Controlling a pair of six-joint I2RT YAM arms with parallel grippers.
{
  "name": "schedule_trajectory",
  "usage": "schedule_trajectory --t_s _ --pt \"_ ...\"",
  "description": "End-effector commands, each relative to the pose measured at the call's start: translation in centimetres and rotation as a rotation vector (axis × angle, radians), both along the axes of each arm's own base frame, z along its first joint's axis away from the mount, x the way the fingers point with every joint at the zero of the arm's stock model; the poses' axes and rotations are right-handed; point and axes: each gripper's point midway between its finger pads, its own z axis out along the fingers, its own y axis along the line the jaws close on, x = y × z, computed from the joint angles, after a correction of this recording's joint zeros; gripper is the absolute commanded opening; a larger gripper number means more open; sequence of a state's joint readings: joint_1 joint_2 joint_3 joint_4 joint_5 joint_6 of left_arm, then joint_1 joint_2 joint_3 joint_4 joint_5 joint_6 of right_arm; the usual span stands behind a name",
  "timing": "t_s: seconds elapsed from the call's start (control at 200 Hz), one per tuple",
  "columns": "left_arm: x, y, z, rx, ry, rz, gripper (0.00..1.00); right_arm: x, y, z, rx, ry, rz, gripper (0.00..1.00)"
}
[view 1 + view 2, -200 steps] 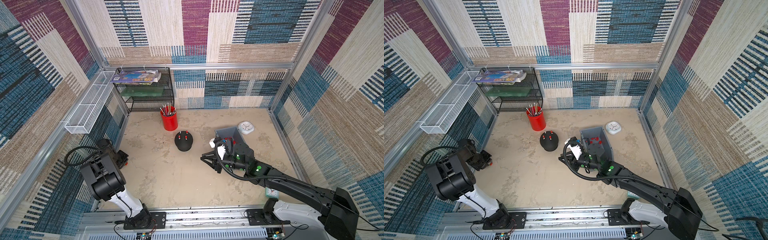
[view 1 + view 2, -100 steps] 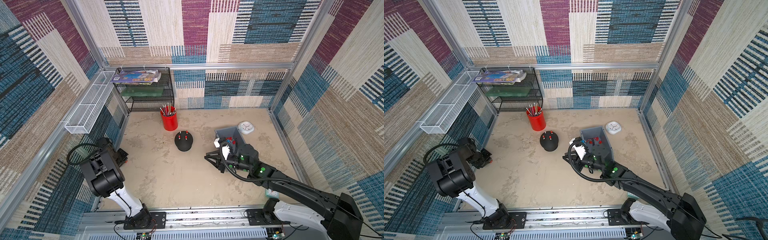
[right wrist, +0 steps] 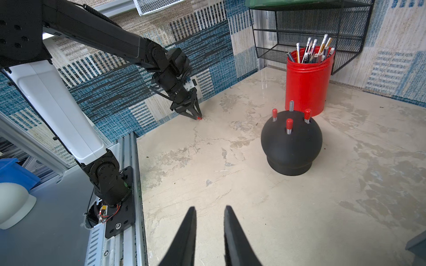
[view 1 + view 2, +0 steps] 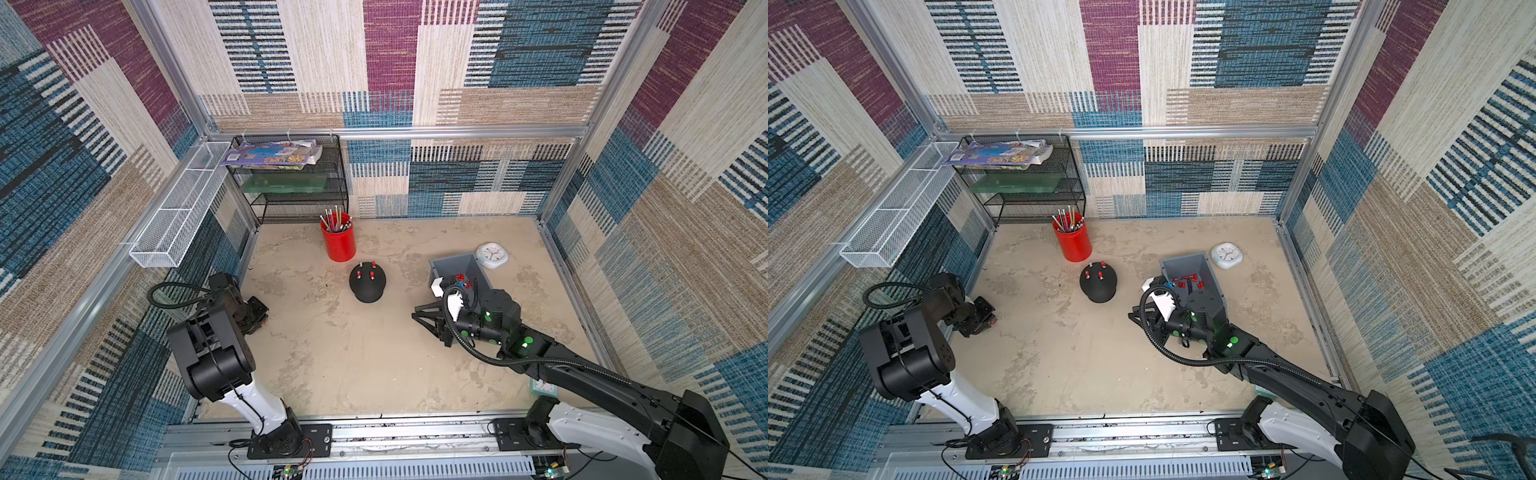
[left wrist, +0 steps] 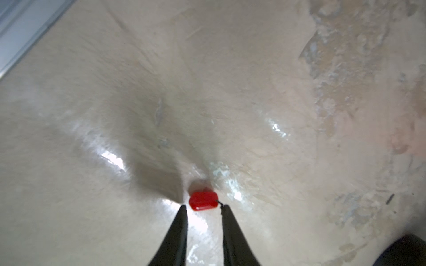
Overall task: Cover the protruding screws with screw protection sleeves
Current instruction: Pick up the screw protection sleeve from the center of the board.
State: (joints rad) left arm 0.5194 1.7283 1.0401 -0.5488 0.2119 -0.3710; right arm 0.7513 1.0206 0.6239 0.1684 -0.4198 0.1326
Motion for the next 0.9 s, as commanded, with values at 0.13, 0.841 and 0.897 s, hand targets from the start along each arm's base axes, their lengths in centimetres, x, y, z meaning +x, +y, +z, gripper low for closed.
schedule_trajectory --t_s 0.13,0.841,0.897 --pt "-0.2 -0.5 0.3 -0.011 -0.001 -0.031 0.27 -0.4 0.4 1.4 0.041 -0.029 0.035 0.24" --pt "-1.1 1.0 0.2 -0.055 -0.029 0.289 0.23 -0.1 0.3 0.8 0.013 -0.017 0.011 0.24" --pt "-1.0 1.1 0.2 -0.064 -0.042 0.315 0.23 -0.1 0.3 0.8 0.015 -0.017 0.011 0.24"
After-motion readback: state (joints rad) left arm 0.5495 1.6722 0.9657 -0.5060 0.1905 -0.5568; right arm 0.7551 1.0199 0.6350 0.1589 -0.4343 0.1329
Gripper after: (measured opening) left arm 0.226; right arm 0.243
